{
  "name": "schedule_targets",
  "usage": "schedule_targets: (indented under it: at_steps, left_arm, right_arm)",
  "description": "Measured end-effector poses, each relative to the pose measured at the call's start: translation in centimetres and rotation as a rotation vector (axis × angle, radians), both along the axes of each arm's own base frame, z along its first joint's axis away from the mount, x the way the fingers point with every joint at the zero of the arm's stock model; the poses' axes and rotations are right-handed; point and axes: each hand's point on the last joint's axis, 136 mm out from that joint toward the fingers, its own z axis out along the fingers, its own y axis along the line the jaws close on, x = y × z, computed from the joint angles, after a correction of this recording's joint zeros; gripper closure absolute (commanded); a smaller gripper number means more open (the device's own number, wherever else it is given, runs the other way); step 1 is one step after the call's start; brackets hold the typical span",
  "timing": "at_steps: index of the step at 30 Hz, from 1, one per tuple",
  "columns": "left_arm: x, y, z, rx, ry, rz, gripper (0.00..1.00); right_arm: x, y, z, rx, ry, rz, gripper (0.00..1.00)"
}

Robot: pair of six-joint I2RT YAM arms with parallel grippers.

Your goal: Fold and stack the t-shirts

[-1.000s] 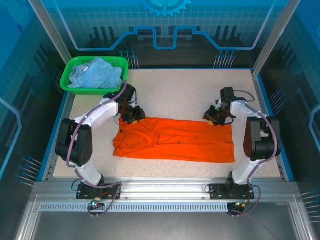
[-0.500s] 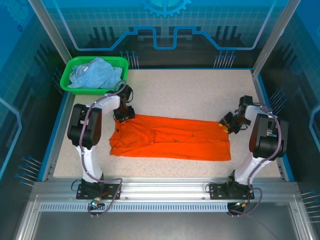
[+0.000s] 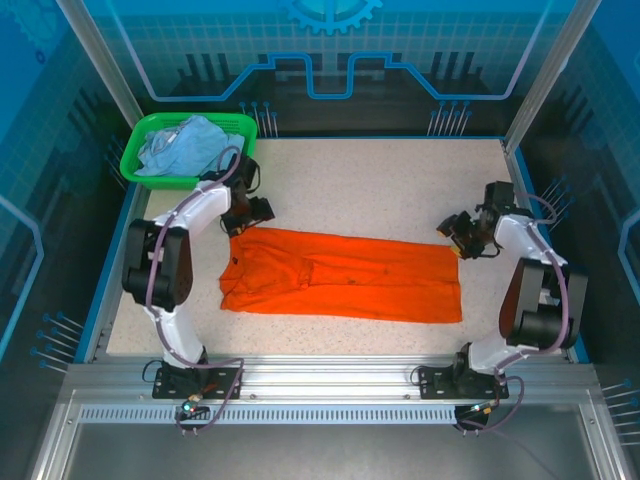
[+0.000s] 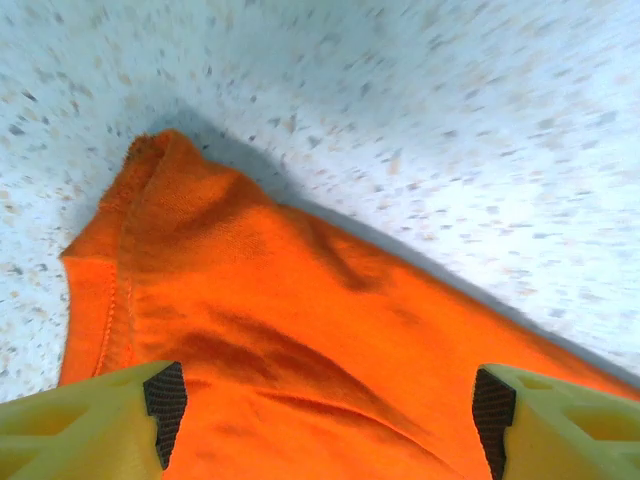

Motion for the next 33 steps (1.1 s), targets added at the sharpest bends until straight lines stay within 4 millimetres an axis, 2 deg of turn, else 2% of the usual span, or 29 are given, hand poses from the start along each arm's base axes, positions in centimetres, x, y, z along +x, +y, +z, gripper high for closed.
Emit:
schedule_targets:
  at_steps: [2,5,9,14,15,16,19,25,30,33]
  left_arm:
    - [0.2,-0.6,1.6,-0.015,-0.04,0.006,0.44]
    - [0.0,-2.1,1.5,-0.027,-0.037,-0.005,0.61]
    - [-0.8,-3.8,-1.4,-0.017,0.039,-0.03,0.62]
    - [-1.4,-5.5,-6.8,0.026,0.185,-0.06,0.63]
    - [-1.4,-5.7,-7.4,0.04,0.206,-0.062,0.63]
    - [-0.9,-6.0,-7.1,0.041,0.205,-0.061,0.62]
    - [1.5,-7.8,-7.2,0.036,0.175,-0.081,0.6]
    - [7.4,-12.9,-6.7,0.005,0.088,-0.135,0.56]
    - [13.2,-18.0,-6.0,-0.076,-0.04,-0.176,0.51]
    - [15.5,-20.2,-5.7,-0.131,-0.121,-0.196,0.44]
  right_arm:
    - [-0.1,2.4,0.9,-0.019,-0.027,0.075,0.48]
    - [-0.9,5.9,0.5,-0.038,-0.01,0.191,0.5]
    - [-2.7,8.9,-1.0,-0.062,0.048,0.302,0.53]
    - [-4.6,9.3,-4.4,-0.075,0.185,0.344,0.53]
    - [-4.9,9.2,-5.0,-0.074,0.209,0.348,0.54]
    - [-5.2,9.2,-5.6,-0.071,0.236,0.351,0.55]
    - [-6.2,9.2,-7.4,-0.06,0.316,0.357,0.56]
    - [-7.1,9.5,-7.3,-0.027,0.351,0.324,0.53]
    - [-10.5,9.0,-7.0,-0.015,0.406,0.25,0.48]
    - [-12.6,8.8,-7.2,-0.005,0.447,0.201,0.46]
